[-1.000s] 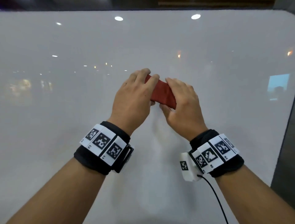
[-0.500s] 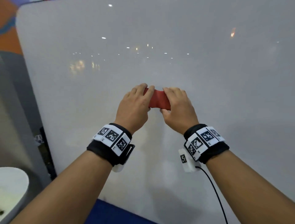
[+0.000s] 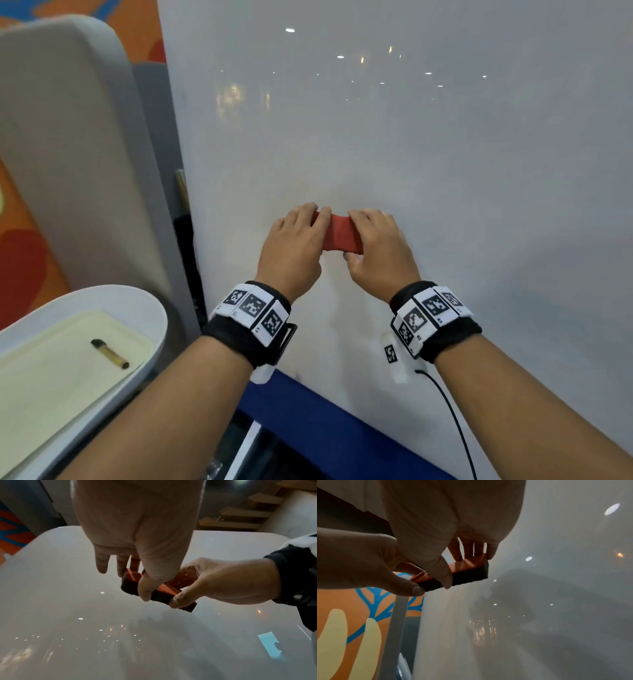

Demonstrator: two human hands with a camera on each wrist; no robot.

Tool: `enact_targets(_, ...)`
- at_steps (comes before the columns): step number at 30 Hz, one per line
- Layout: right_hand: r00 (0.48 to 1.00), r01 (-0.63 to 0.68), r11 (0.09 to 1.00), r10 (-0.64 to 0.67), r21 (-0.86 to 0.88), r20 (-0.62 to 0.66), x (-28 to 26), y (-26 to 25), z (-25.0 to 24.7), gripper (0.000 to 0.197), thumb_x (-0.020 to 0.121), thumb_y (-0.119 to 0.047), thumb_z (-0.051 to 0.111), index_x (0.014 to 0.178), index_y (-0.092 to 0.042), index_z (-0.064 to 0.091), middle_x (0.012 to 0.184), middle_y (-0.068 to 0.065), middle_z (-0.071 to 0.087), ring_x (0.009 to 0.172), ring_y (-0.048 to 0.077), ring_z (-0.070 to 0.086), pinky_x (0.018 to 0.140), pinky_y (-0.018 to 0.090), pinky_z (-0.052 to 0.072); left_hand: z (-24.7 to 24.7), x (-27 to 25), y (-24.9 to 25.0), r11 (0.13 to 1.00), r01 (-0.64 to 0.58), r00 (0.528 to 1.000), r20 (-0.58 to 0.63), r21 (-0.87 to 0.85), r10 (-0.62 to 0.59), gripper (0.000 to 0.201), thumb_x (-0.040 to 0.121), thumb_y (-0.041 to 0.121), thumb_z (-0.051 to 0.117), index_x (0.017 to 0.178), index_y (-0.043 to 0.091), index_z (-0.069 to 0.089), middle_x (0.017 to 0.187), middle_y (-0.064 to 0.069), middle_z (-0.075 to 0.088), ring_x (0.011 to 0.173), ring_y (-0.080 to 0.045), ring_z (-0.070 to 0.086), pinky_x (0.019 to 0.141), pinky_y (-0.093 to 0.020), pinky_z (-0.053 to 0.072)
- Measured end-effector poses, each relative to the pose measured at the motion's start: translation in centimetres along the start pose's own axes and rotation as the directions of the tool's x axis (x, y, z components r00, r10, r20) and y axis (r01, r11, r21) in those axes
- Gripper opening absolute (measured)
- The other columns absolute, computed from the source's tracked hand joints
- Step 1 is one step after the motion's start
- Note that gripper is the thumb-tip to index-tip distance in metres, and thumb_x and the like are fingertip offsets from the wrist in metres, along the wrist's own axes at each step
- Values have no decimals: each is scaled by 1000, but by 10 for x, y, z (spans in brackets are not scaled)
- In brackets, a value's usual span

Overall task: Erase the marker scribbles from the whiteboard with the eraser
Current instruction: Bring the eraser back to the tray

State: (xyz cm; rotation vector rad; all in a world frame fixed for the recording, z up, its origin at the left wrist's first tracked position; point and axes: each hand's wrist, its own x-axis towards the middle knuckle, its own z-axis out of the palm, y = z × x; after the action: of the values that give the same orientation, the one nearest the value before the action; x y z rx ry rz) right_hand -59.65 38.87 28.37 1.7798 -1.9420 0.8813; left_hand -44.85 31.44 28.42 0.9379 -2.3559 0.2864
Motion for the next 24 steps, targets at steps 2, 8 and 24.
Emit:
enact_targets(2,1000,1,1000,-2,27,31,5,-20,26,62,78,-15,71,136,-10,51,129,5,54,117,26,47,97,38,42,6,-10,-28,1000,27,999,26,10,-27,70,78,6,69,143,11,43,138,-10,47,121,-31,50,94,-41,43)
enact_targets(8,990,22,996,-34,90,137,15,-78,100,61,80,-15,69,137,-11,49,130,4,53,117,25,46,98,38,43,21,-50,-109,992,128,985,112,17,-129,70,81,8,67,145,13,40,140,-9,44,125,-28,46,100,-40,40)
enact_targets(24,878,145,922,-287,360,384,2,-210,228,61,81,-21,72,137,-9,50,128,7,54,117,27,47,99,42,45,16,-170,-240,894,427,848,284,134,-448,59,80,11,61,137,13,46,132,-9,49,119,-30,48,93,-41,42)
